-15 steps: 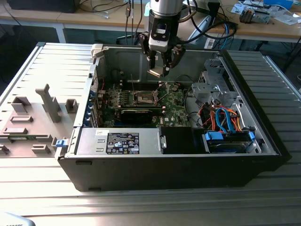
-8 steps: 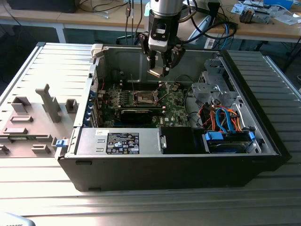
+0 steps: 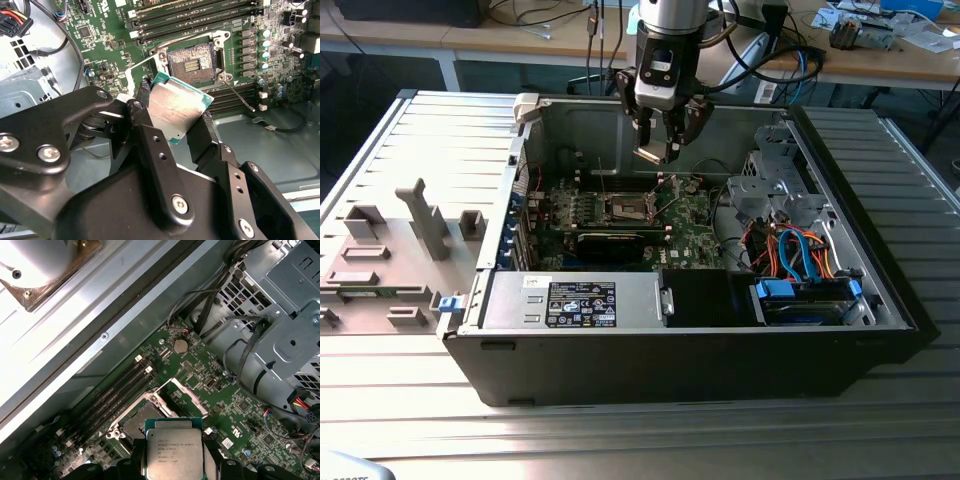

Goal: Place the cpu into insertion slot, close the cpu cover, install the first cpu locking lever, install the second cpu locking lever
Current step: 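Place the cpu into insertion slot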

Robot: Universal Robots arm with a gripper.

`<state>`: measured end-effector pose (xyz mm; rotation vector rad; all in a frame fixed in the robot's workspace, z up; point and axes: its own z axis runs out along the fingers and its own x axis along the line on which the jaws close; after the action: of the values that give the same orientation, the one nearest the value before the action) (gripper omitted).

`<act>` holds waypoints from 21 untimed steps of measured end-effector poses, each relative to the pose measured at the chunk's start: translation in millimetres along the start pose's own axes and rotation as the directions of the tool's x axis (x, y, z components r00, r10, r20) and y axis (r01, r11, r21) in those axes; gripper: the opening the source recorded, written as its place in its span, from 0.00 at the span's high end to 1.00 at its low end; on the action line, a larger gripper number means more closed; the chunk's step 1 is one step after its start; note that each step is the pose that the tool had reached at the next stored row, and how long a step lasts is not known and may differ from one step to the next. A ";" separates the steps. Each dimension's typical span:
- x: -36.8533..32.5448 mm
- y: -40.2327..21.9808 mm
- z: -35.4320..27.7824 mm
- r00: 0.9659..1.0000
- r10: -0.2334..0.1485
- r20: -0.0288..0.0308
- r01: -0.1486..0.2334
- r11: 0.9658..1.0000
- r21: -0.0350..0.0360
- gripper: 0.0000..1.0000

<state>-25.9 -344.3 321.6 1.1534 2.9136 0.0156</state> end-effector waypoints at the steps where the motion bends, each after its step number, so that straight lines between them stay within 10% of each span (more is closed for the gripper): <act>1: 0.0 0.0 0.0 1.000 0.001 0.000 -0.001 1.000 0.000 0.46; 21: 0.0 0.0 0.0 0.999 0.033 0.001 -0.033 0.999 0.001 0.46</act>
<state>-25.9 -344.3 321.5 1.2006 2.8937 0.0131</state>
